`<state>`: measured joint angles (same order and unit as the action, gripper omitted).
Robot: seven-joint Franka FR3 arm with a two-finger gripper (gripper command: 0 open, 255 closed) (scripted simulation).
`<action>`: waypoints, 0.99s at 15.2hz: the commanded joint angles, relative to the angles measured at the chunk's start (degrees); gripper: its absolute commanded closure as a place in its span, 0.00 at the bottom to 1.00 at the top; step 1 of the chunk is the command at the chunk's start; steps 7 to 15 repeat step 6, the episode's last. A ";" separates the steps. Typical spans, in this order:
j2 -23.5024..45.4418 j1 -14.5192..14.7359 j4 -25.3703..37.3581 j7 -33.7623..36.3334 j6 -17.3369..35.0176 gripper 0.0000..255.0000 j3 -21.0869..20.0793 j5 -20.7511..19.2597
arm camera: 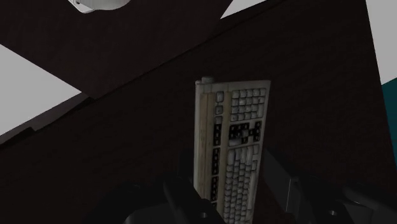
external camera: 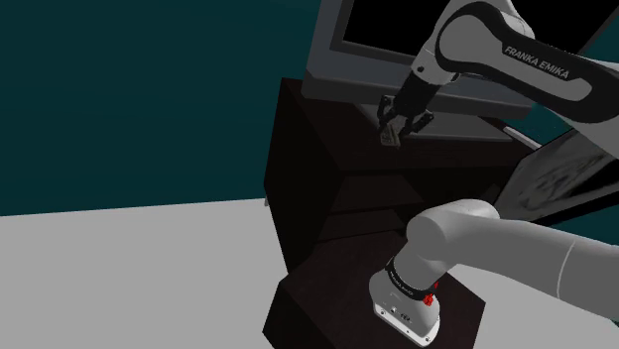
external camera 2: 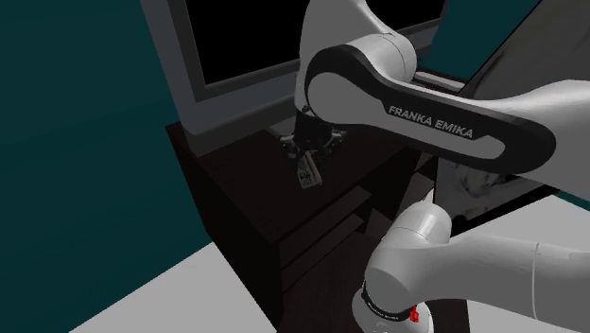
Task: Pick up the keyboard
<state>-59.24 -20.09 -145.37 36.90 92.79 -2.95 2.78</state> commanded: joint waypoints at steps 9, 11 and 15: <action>1.77 -0.07 5.08 0.15 -3.35 1.00 0.00 -0.05; 1.77 -0.07 5.08 0.15 -3.35 1.00 0.00 -0.05; 1.77 -0.07 5.08 0.15 -3.35 1.00 0.00 -0.05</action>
